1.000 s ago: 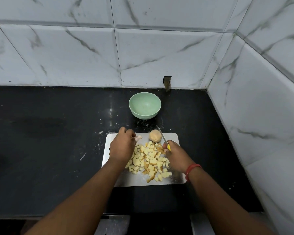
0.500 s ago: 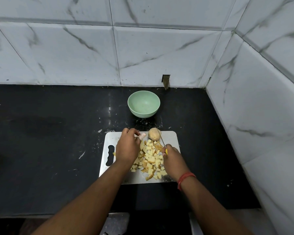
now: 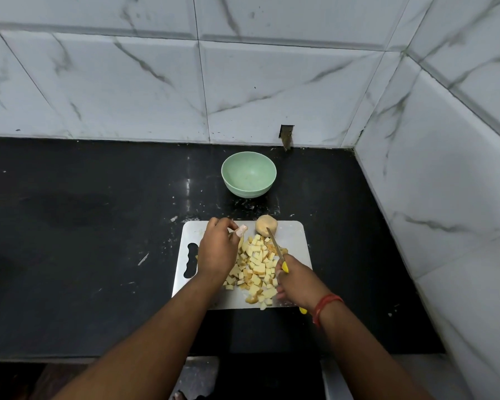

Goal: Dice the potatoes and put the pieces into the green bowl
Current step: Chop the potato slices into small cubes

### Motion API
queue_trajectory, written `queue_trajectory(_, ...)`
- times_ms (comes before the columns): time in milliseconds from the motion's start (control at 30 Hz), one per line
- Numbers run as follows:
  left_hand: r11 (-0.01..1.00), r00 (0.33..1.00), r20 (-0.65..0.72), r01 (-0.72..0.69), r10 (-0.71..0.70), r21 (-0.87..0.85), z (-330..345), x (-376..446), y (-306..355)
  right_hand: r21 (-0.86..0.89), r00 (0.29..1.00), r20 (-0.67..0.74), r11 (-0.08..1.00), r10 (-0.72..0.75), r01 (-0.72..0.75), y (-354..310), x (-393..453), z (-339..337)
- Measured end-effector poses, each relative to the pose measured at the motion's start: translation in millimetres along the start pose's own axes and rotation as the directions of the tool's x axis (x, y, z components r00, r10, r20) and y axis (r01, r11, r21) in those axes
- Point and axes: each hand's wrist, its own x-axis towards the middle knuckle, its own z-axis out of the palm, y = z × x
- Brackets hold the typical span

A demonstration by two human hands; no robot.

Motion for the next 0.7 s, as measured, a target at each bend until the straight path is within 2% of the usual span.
queue_trajectory(133, 1.000, 1.000, 0.010, -0.005, 0.005, 0.006, -3, -1, 1, 0.014, 0.994, -0.093, 0.998, -0.054, 0.055, -3, -3, -1)
queue_trajectory(200, 1.000, 1.000, 0.011, -0.009, 0.009, 0.014, -6, -1, 2, 0.025, 0.995, -0.079, 0.998, -0.057, 0.059, -1, -8, -3)
queue_trajectory(300, 1.000, 1.000, 0.007, 0.000, 0.000, 0.028, -9, -2, 2, 0.188, 0.990, 0.137, 0.982, 0.008, -0.034, -3, -20, 0)
queue_trajectory(367, 0.999, 1.000, 0.002, 0.000, 0.000, 0.032, -10, -4, 1, 0.212, 0.975, 0.221, 0.976, -0.003, -0.045, -5, -27, 5)
queue_trajectory(467, 0.999, 1.000, 0.008, -0.003, 0.003, 0.032, -10, -6, 1, 0.229, 0.978, 0.198, 0.973, -0.065, 0.019, -8, -26, 14)
queue_trajectory(567, 0.998, 1.000, 0.015, -0.007, 0.006, 0.055, -13, -9, 3, 0.335, 0.976, 0.196, 0.942, -0.098, 0.027, -10, -25, 18)
queue_trajectory(700, 0.999, 1.000, 0.009, 0.017, -0.018, 0.035, -15, -10, 3, 0.397, 0.994, 0.098, 0.918, -0.055, 0.012, -5, -24, 13)
